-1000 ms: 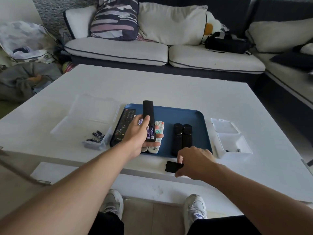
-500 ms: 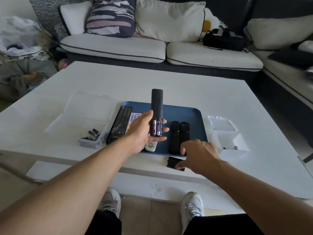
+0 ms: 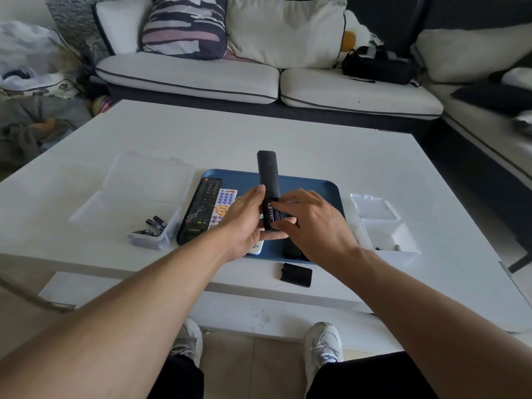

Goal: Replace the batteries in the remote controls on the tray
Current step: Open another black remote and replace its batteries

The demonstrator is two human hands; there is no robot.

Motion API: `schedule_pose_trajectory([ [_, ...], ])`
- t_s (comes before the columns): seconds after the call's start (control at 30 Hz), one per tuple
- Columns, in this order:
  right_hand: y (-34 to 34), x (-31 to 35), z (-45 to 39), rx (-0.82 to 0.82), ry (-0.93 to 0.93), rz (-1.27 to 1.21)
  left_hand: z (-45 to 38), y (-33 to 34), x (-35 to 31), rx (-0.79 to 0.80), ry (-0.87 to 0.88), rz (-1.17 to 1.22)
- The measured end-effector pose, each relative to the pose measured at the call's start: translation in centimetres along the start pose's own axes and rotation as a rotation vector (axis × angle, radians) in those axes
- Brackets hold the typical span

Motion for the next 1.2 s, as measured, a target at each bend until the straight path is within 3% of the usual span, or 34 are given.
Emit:
schedule_pose_trajectory([
  [0.27, -0.1, 0.2, -0.2, 0.083, 0.010, -0.015, 0.5, 0.0, 0.2, 0.016, 0.011, -0.050],
  [0.6, -0.4, 0.0, -1.0, 0.150, 0.257, -0.225, 0.9, 1.1, 1.0, 0.041, -0.002, -0.095],
  [0.9, -0.4, 0.2, -1.4, 0.177, 0.369, -0.301, 1.1, 1.0, 1.0, 0.070, 0.024, -0.089],
  [1.1, -0.5, 0.1, -1.0, 0.250, 0.680, -0.692, 0.8, 1.3, 1.0, 0.010, 0.067, -0.111],
  [1.2, -0.6, 0.1, -0.8, 0.329, 0.753, -0.756, 0.9, 1.4, 0.9, 0.006, 0.076, -0.126],
])
Point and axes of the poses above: each hand's wrist, its own z-axis away from the middle knuckle, its own y-axis out of the palm, x = y × z, the point moved 1 cm from there along -z, towards the middle knuckle, and after that the axes turned 13 degrees about y, right-handed, at the moved point
